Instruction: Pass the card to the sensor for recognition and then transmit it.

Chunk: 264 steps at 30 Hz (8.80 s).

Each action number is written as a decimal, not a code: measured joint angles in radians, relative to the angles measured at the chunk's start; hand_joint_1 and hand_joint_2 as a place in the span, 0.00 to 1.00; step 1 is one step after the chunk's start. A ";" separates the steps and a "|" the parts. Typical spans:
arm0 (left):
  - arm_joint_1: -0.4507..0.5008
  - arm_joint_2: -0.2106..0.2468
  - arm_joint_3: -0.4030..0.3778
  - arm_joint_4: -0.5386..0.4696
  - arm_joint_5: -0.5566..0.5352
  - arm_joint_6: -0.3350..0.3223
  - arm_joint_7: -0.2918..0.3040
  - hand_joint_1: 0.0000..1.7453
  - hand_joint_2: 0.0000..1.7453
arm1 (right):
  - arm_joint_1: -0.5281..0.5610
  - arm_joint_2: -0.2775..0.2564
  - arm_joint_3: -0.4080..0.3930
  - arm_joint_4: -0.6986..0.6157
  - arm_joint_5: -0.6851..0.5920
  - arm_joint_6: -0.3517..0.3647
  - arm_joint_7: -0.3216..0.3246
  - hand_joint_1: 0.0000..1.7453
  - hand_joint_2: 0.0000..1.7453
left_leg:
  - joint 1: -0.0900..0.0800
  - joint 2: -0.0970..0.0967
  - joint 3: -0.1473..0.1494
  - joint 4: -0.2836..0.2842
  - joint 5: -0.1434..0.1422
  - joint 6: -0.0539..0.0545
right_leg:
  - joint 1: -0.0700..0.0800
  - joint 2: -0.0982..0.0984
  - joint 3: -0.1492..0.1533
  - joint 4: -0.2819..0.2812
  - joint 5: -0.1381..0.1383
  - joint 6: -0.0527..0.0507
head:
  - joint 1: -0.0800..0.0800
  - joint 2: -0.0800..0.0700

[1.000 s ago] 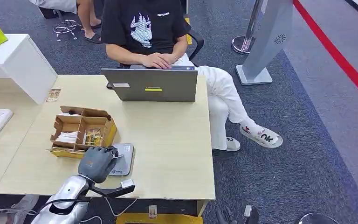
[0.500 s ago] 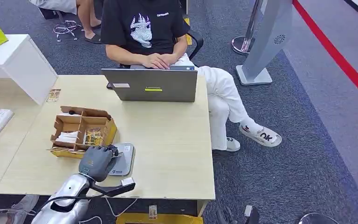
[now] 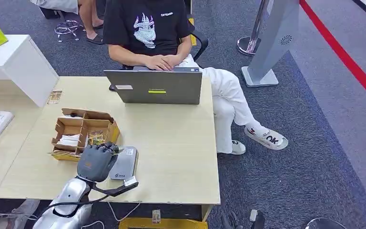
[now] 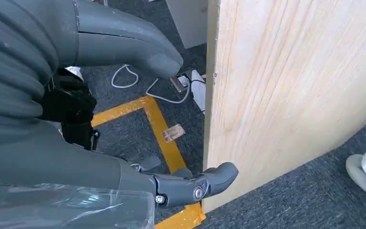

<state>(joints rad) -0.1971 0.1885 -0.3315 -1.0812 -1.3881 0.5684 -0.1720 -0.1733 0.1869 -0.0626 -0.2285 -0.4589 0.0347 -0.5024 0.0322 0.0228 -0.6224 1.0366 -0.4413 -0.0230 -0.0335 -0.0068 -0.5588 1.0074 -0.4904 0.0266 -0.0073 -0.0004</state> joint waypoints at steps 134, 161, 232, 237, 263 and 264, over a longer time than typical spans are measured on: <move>0.055 0.125 0.212 -0.045 0.009 -0.184 -0.031 0.00 1.00 | 0.005 0.014 -0.146 -0.003 0.145 0.030 0.000 0.00 1.00 | 0.000 0.000 -0.005 0.000 -0.001 0.000 | 0.000 0.000 -0.004 -0.001 0.000 0.000 | 0.000 0.000; 0.023 0.082 0.195 0.073 0.062 -0.179 -0.069 0.00 1.00 | 0.005 0.016 -0.163 -0.003 0.176 0.033 -0.002 0.00 1.00 | 0.000 0.000 -0.005 0.000 -0.001 0.000 | 0.000 0.000 -0.004 -0.001 0.000 0.000 | 0.000 0.000; 0.049 0.113 0.195 -0.008 0.100 -0.184 -0.079 1.00 1.00 | 0.004 0.017 -0.190 -0.003 0.212 0.019 -0.003 0.00 1.00 | 0.000 0.000 -0.005 0.000 -0.001 0.000 | 0.000 0.000 -0.004 -0.001 0.000 0.000 | 0.000 0.000; 0.054 0.113 0.195 -0.041 0.110 -0.090 -0.079 1.00 1.00 | 0.004 0.018 -0.191 -0.003 0.216 0.018 -0.003 0.00 1.00 | 0.000 0.000 -0.005 0.000 -0.001 0.000 | 0.000 0.000 -0.004 -0.001 0.000 0.000 | 0.000 0.000; 0.056 0.111 0.248 -0.293 0.184 -0.046 -0.114 1.00 1.00 | 0.005 0.021 -0.221 -0.003 0.229 0.020 -0.009 0.00 1.00 | 0.000 0.000 -0.005 0.000 0.000 0.000 | 0.000 0.000 -0.004 -0.001 0.000 0.000 | 0.000 0.000; 0.056 0.111 0.248 -0.293 0.184 -0.046 -0.114 1.00 1.00 | 0.005 0.021 -0.221 -0.003 0.229 0.020 -0.009 0.00 1.00 | 0.000 0.000 -0.005 0.000 0.000 0.000 | 0.000 0.000 -0.004 -0.001 0.000 0.000 | 0.000 0.000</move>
<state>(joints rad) -0.1414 0.2991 -0.0839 -1.3737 -1.2039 0.5226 -0.2857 -0.1688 0.2083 -0.2834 -0.2312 -0.2296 0.0546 -0.5116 0.0324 0.0230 -0.6271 1.0366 -0.4415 -0.0228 -0.0333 -0.0069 -0.5627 1.0065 -0.4904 0.0270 -0.0072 -0.0004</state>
